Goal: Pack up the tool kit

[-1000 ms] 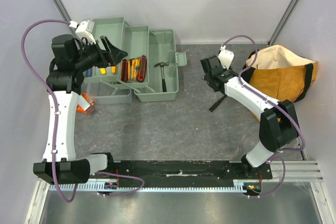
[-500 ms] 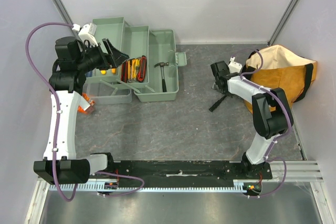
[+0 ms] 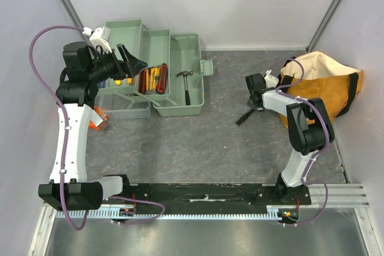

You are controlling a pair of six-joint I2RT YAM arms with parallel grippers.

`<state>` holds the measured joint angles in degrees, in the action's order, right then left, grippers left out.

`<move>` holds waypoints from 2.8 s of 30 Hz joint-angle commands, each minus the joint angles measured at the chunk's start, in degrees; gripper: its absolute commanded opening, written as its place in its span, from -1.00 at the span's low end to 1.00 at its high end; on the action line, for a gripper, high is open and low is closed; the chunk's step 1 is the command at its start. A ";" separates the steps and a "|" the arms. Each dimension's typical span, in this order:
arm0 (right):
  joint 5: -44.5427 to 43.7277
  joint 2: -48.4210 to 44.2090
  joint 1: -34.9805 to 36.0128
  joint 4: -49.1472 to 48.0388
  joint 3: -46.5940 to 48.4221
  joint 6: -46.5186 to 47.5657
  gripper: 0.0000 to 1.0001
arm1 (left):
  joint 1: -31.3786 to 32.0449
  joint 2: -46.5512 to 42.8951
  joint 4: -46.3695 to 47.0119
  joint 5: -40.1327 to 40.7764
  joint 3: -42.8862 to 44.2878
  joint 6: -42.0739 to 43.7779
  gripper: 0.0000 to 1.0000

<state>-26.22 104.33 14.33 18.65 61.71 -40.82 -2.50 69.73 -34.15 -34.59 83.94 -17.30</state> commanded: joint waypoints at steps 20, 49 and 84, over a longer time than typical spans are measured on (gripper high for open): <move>12.85 -9.67 6.06 -8.45 12.46 8.65 -1.00 | 0.04 -1.36 0.49 1.45 2.01 -0.54 0.62; 18.40 14.40 25.22 -26.12 35.15 9.62 -1.00 | 0.13 -4.52 -1.44 4.53 0.96 -1.60 0.62; 17.70 28.13 26.72 -23.67 39.80 10.05 0.02 | 0.04 -3.91 -3.90 12.17 0.96 -2.48 0.62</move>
<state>-6.24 134.17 40.88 -6.50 99.59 -32.49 -2.50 65.98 -37.58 -26.44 83.99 -17.80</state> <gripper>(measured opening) 0.432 0.814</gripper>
